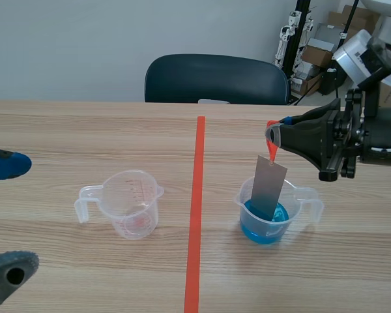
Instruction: Do the redox reaction experiment. hold the plate still in the solution
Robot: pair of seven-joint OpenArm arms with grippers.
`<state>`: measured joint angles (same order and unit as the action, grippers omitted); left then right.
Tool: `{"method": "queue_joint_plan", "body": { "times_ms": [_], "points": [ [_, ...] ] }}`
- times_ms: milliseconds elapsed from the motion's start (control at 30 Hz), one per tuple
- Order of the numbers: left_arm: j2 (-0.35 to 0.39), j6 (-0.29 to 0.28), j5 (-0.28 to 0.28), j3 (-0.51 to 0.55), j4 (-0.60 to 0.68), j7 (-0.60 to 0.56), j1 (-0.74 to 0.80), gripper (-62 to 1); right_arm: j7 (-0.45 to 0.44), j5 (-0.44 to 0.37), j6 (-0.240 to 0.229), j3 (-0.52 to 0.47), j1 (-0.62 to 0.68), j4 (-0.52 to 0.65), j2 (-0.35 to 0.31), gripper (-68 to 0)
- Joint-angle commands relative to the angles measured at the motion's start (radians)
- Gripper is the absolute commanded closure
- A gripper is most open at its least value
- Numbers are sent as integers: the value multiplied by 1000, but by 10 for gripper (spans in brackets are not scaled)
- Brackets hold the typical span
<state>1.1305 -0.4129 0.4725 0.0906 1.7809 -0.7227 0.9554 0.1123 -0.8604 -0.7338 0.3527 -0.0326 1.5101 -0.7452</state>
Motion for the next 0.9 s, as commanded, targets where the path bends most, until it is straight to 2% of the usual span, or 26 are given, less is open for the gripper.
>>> {"method": "queue_joint_plan", "body": {
  "times_ms": [0, 867],
  "points": [
    [-5, -1, 6, 2, 12, -13, -3, -623, 0, 1, -12, -5, 2, 5, -13, -2],
    [-5, -1, 6, 2, 12, 5, -3, -623, 0, 1, -12, -5, 2, 5, -13, -2]
  ]
}}
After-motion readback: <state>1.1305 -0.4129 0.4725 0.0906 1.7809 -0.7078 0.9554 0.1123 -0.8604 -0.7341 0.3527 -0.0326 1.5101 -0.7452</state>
